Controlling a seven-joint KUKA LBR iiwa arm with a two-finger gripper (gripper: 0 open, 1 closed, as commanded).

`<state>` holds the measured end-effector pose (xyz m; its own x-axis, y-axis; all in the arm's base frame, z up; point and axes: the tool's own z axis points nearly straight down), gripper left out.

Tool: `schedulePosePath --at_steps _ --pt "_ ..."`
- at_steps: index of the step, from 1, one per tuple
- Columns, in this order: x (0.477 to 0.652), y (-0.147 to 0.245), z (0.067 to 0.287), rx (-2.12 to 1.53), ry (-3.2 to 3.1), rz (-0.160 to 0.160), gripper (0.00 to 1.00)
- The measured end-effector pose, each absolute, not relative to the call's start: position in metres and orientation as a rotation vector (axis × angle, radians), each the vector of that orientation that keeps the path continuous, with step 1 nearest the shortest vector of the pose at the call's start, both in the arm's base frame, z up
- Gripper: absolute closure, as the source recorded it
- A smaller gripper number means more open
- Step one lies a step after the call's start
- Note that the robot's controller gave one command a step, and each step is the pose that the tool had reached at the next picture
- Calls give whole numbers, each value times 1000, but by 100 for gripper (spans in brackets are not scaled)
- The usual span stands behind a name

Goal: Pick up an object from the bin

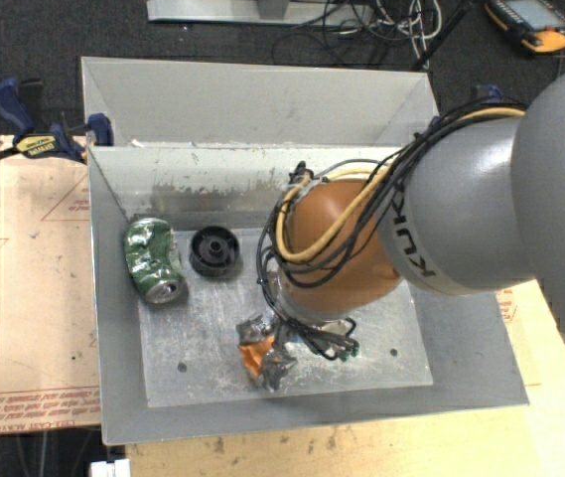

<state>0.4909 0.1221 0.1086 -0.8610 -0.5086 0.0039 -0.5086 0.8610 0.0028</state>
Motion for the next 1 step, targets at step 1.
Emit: schedulePosePath --at_steps 1 --pt "499 111 216 817 -3036 -2 100"
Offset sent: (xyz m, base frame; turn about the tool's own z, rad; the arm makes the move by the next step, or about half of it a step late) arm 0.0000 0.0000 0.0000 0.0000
